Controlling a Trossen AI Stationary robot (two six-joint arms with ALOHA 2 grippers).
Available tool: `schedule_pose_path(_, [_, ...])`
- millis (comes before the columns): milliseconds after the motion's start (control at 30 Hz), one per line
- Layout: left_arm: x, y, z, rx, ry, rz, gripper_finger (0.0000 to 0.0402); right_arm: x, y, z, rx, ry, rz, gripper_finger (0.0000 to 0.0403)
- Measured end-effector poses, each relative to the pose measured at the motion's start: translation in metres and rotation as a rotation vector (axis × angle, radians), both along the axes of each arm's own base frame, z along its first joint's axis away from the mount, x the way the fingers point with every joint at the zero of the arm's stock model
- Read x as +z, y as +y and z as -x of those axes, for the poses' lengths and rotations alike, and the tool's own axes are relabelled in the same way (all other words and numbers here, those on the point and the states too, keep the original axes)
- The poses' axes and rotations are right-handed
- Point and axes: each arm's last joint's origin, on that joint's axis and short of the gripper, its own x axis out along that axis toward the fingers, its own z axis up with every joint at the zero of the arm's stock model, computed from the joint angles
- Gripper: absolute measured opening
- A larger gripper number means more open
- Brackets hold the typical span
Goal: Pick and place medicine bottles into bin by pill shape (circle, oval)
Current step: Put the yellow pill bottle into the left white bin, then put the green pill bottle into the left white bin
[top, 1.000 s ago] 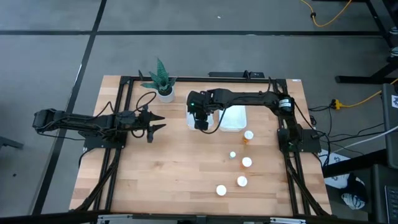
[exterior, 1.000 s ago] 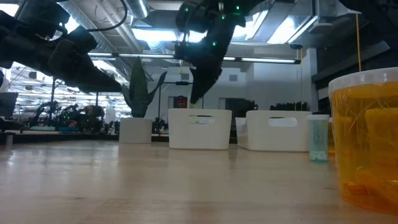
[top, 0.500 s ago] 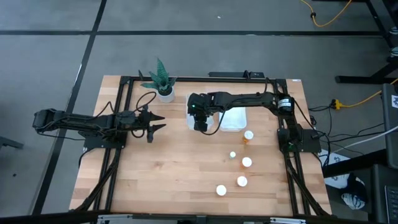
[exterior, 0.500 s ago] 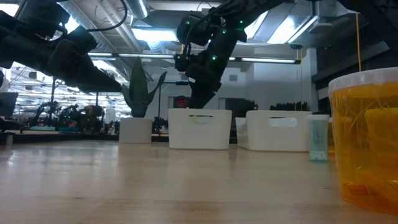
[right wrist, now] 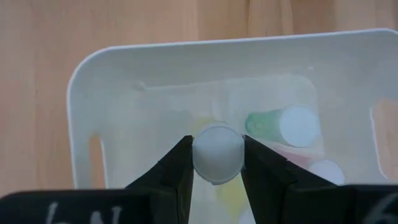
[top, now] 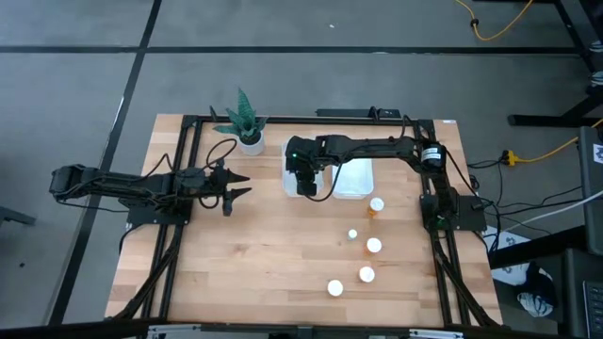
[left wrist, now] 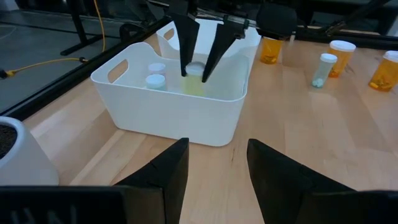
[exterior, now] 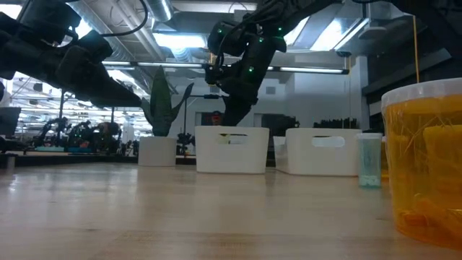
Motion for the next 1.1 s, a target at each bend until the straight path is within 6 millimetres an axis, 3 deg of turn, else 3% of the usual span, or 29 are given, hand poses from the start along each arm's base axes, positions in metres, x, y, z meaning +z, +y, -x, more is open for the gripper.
schedule_pose_path(400, [0.000,0.000,0.000,0.000,0.000,0.000,0.0155,0.000,0.000,-0.001,0.006,-0.006,0.004,0.0162])
schedule_pose_path(767, [0.000,0.000,0.000,0.000,0.000,0.000,0.0155,0.005,0.000,-0.002,0.010,-0.010,0.010,0.0167])
schedule_pose_path(867, [0.000,0.000,0.000,0.000,0.000,0.000,0.0155,0.024,-0.001,-0.005,0.008,-0.018,0.013,0.0167])
schedule_pose_path(1100, [0.000,0.000,0.000,0.000,0.000,0.000,0.0155,0.093,0.006,0.009,-0.070,0.086,-0.021,0.0167])
